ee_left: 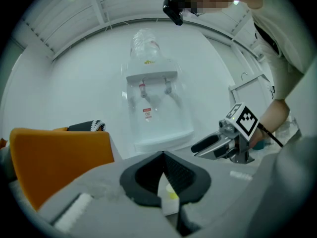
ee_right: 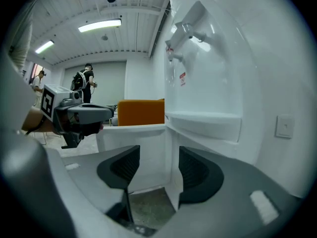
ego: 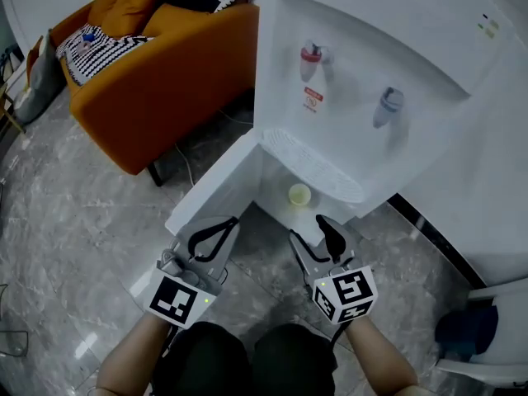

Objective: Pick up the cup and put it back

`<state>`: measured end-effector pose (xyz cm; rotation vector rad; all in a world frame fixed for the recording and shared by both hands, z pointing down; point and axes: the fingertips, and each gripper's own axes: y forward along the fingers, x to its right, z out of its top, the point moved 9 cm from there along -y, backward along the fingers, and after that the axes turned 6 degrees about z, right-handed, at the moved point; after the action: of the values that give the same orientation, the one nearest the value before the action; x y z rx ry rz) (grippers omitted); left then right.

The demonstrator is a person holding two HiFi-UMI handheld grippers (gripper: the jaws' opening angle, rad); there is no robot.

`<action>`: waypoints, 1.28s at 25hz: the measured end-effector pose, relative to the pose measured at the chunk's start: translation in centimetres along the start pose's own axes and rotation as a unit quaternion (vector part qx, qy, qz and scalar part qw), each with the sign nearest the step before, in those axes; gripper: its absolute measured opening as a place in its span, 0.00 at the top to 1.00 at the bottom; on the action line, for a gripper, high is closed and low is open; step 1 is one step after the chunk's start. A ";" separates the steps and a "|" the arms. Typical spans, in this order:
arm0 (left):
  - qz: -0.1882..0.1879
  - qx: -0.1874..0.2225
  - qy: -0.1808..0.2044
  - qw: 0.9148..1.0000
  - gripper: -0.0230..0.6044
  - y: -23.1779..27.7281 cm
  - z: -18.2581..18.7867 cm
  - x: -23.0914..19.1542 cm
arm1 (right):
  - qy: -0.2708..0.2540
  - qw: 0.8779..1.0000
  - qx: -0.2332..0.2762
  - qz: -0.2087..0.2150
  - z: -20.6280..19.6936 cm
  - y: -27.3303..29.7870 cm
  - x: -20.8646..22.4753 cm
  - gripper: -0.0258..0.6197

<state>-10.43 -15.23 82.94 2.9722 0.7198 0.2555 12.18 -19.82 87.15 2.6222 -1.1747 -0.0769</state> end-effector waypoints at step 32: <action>0.022 -0.032 -0.018 0.999 0.96 10.5 -15.6 -0.7 | 0.047 0.979 -0.105 -0.168 -18.8 17.5 13.3 0.35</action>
<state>-9.13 -24.38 99.28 2.9254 0.6309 0.2220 11.38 -36.67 110.60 2.5751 -0.6437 -0.1320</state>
